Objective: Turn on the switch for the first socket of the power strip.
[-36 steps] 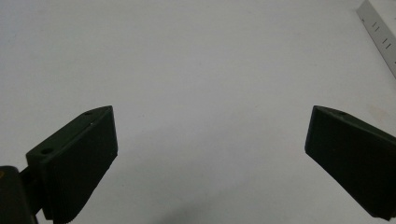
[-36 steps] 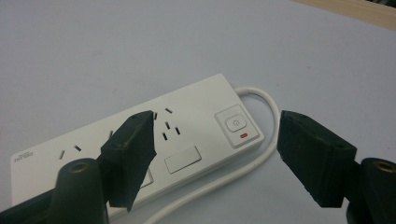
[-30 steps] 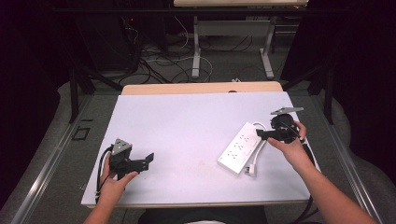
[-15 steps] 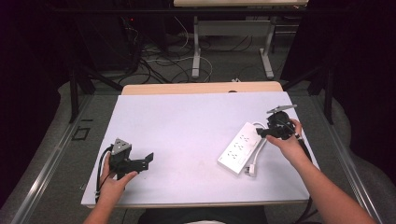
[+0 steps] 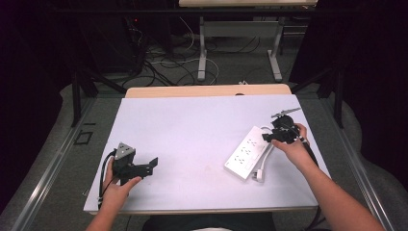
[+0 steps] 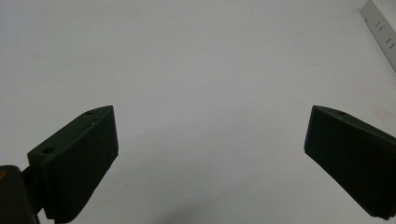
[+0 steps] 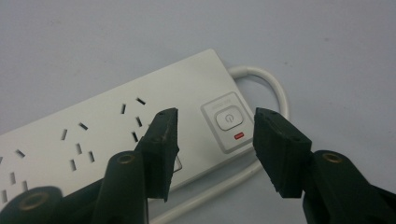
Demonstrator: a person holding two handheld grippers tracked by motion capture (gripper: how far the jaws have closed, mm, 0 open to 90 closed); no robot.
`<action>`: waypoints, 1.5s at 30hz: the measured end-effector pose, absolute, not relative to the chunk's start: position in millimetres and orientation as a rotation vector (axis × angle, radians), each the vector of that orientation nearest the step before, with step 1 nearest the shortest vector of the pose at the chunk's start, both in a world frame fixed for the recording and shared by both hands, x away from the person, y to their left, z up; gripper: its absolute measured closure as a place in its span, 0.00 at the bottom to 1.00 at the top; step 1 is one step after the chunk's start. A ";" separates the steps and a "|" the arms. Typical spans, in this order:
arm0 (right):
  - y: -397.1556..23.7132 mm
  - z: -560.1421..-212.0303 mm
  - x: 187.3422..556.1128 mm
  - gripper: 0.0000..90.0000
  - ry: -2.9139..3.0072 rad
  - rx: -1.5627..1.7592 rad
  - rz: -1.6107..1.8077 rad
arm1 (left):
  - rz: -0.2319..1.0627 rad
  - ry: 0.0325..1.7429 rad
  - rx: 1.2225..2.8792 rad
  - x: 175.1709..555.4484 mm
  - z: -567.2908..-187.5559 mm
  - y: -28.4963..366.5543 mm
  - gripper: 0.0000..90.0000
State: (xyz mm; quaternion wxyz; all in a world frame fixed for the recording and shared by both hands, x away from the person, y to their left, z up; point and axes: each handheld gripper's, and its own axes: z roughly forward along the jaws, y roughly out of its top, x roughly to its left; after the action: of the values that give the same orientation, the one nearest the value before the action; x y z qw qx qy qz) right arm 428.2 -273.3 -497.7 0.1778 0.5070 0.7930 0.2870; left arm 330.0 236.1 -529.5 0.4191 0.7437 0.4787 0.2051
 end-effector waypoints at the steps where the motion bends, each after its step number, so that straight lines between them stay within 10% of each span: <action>1: -273.9 -498.9 428.8 0.60 2.250 1.440 0.817 | 0.515 1.200 1.864 330.1 -529.6 236.0 0.03; 21: -262.5 -506.1 426.0 0.90 2.352 1.493 0.800 | 0.514 1.201 1.868 330.3 -529.9 236.2 0.04; 45: -253.4 -513.7 426.2 1.00 2.401 1.476 0.759 | 0.514 1.201 1.877 330.1 -529.9 236.0 0.04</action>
State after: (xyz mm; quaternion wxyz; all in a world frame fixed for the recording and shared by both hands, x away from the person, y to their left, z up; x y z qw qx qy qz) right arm 426.2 -253.4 -513.7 0.1113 0.5025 0.8175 0.2585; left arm 330.1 236.0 -529.9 0.4144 0.7470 0.4781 0.2044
